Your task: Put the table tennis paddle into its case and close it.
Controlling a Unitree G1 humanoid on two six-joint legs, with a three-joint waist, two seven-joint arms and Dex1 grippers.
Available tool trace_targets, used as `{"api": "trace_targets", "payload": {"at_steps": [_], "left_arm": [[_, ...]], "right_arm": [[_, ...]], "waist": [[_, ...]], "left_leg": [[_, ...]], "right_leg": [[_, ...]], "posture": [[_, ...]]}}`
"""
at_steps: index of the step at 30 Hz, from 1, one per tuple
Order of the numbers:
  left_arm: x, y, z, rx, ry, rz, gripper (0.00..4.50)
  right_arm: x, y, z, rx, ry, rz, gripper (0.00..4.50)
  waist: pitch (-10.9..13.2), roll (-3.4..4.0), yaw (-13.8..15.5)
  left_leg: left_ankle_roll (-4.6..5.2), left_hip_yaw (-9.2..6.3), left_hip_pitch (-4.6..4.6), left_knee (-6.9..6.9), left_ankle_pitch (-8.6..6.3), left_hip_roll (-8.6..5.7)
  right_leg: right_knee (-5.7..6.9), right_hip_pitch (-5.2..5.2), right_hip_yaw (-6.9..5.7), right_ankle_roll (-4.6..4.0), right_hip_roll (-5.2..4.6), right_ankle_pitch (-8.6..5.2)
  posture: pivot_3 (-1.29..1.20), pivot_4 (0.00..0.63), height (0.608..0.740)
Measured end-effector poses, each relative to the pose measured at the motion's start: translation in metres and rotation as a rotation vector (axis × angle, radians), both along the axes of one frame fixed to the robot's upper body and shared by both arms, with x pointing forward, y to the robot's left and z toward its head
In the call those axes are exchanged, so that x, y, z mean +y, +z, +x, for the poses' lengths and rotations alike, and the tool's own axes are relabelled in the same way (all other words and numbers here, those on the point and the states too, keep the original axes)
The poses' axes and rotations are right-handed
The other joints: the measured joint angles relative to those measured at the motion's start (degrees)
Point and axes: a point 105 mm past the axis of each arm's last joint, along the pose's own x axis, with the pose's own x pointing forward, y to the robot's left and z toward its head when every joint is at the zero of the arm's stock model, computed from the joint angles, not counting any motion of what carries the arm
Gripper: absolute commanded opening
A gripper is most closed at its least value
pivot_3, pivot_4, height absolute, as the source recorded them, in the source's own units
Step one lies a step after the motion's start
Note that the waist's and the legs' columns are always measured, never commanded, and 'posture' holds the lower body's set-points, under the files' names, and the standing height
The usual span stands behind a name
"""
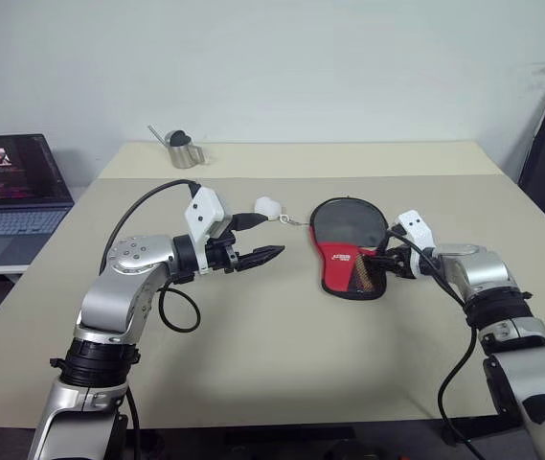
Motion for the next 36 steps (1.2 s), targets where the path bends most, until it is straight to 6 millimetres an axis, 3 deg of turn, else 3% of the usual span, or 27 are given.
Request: {"api": "trace_targets", "payload": {"at_steps": [6, 12, 16, 20, 29, 36], "left_arm": [[0.001, 0.0, 0.0, 0.0, 0.002, 0.005, 3.52], [0.015, -0.02, -0.007, 0.078, 0.001, 0.06, 3.52], [0.026, -0.044, -0.03, 0.197, -0.076, 0.122, 3.52], [0.032, -0.053, -0.048, 0.255, -0.133, 0.169, 3.52], [0.047, -0.067, -0.082, 0.344, -0.165, 0.192, 3.52], [0.047, -0.073, -0.105, 0.386, -0.207, 0.218, 3.52]], "right_arm": [[0.007, -0.002, 0.0, 0.016, 0.001, 0.027, 0.05], [0.011, -0.003, -0.002, 0.058, -0.033, 0.097, 0.02], [0.019, -0.001, -0.006, 0.081, -0.02, 0.116, 0.02], [0.032, -0.001, -0.016, 0.104, 0.023, 0.138, 0.02], [0.069, -0.006, -0.069, 0.203, 0.189, 0.202, 0.02], [0.067, -0.009, -0.106, 0.259, 0.228, 0.186, 0.02]], "waist": [[0.0, -0.06, -0.1], [0.0, -0.06, -0.4], [0.0, -0.06, -0.7], [0.0, -0.06, -0.9], [0.0, -0.06, -1.6], [0.0, -0.07, -1.5]], "left_leg": [[0.0, 0.03, 0.17, 0.0, 0.0, 0.0], [0.0, 0.1, 0.62, -0.31, 0.0, 0.03], [-0.01, 0.1, 0.59, -0.4, -0.01, 0.07], [-0.01, 0.05, 0.57, -0.46, -0.03, 0.11], [-0.02, -0.15, 0.47, -0.51, -0.04, 0.14], [-0.02, -0.14, 0.47, -0.52, -0.04, 0.09]], "right_leg": [[0.03, 0.14, 0.04, 0.0, 0.01, 0.0], [-0.09, 0.47, 0.17, -0.01, 0.05, -0.02], [-0.1, 0.42, 0.18, -0.16, 0.06, -0.12], [-0.11, 0.4, 0.19, -0.26, 0.07, -0.19], [-0.11, 0.28, 0.21, -0.29, 0.08, -0.25], [-0.12, 0.28, 0.2, -0.27, 0.04, -0.29]], "posture": [[0.0, 0.15, 0.74], [0.0, 0.15, 0.74], [0.0, 0.15, 0.74], [0.0, 0.15, 0.74], [0.0, 0.15, 0.74], [0.0, 0.15, 0.74]]}}
